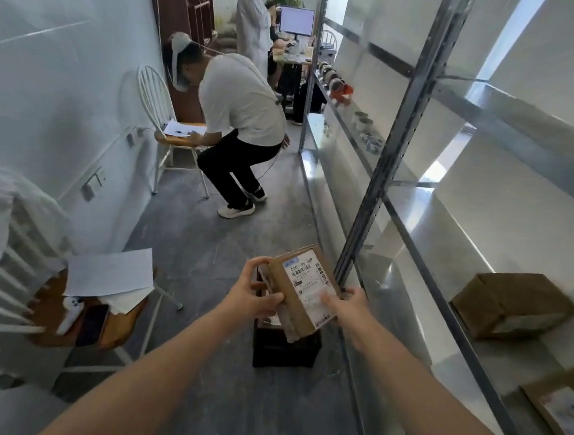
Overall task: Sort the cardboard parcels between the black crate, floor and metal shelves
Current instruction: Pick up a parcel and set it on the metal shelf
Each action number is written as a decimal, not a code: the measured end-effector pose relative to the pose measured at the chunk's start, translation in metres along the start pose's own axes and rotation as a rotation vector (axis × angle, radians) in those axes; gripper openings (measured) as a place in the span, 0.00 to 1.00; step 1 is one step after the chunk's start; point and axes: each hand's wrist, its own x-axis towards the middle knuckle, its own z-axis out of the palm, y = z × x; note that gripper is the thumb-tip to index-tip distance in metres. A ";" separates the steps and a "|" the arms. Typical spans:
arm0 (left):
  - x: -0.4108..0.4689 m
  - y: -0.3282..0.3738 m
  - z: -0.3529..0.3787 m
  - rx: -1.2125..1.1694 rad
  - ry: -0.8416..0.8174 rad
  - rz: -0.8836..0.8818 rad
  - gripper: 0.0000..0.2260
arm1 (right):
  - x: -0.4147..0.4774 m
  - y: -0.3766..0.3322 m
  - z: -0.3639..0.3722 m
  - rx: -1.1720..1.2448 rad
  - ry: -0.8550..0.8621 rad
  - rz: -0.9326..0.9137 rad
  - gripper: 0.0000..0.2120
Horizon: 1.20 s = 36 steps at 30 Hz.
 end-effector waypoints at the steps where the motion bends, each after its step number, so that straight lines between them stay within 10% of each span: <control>1: 0.012 0.001 -0.004 -0.037 0.005 -0.002 0.27 | 0.028 0.001 0.004 0.005 0.023 0.020 0.51; 10: 0.120 0.039 -0.046 -0.217 0.066 -0.070 0.15 | 0.103 -0.081 0.056 0.172 0.049 0.066 0.10; 36: 0.343 -0.027 -0.017 0.137 0.255 -0.435 0.15 | 0.359 -0.059 0.031 0.086 -0.005 0.364 0.16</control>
